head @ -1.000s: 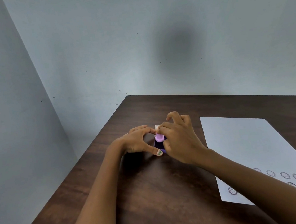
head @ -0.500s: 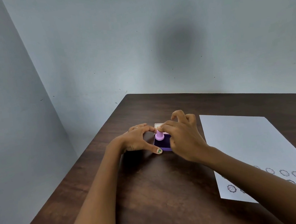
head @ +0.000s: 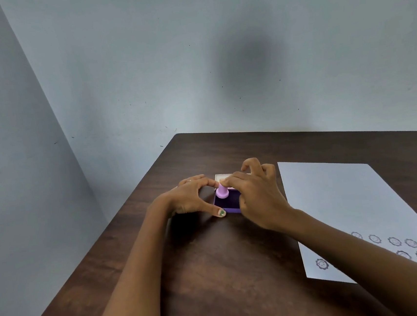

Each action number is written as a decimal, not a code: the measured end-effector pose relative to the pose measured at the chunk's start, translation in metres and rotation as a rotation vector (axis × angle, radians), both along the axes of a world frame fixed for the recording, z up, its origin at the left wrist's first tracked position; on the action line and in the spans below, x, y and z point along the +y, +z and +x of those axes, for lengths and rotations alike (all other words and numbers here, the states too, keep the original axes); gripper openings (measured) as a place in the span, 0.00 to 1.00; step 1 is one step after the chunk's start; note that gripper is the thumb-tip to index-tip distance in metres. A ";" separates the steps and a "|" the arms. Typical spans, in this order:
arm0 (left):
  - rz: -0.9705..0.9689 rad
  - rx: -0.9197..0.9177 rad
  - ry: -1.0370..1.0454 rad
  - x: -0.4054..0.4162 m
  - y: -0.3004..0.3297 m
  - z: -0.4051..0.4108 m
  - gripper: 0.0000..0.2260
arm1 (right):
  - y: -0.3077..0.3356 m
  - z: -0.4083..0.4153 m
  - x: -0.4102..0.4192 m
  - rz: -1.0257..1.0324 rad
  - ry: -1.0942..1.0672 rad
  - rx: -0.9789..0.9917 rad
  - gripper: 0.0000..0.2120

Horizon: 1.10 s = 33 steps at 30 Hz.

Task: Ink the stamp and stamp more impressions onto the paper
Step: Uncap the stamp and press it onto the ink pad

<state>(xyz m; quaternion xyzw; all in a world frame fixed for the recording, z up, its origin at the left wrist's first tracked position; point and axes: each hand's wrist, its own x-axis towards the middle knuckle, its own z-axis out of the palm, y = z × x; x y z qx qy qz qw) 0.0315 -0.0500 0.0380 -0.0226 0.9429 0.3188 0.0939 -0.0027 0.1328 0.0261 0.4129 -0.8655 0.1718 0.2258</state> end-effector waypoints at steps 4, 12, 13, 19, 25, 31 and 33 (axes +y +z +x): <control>-0.007 0.005 0.001 0.000 -0.001 0.000 0.33 | -0.002 0.006 -0.005 -0.002 0.010 -0.001 0.17; 0.008 0.011 0.003 -0.001 -0.003 0.001 0.33 | -0.002 0.004 -0.004 0.012 0.020 0.018 0.19; 0.007 0.009 0.002 -0.001 -0.003 0.001 0.33 | -0.003 0.004 -0.001 0.019 0.016 0.024 0.19; 0.020 0.015 0.001 0.000 -0.001 0.002 0.33 | 0.001 0.007 -0.005 0.055 0.010 0.069 0.19; 0.008 0.017 0.000 0.000 -0.001 0.002 0.33 | 0.002 0.003 -0.006 -0.040 -0.014 0.045 0.13; -0.033 0.003 -0.003 0.001 -0.001 -0.001 0.33 | 0.003 -0.006 -0.019 -0.067 -0.019 0.013 0.10; -0.025 0.006 -0.002 0.000 -0.001 -0.002 0.32 | 0.002 -0.008 -0.021 -0.137 -0.026 -0.046 0.08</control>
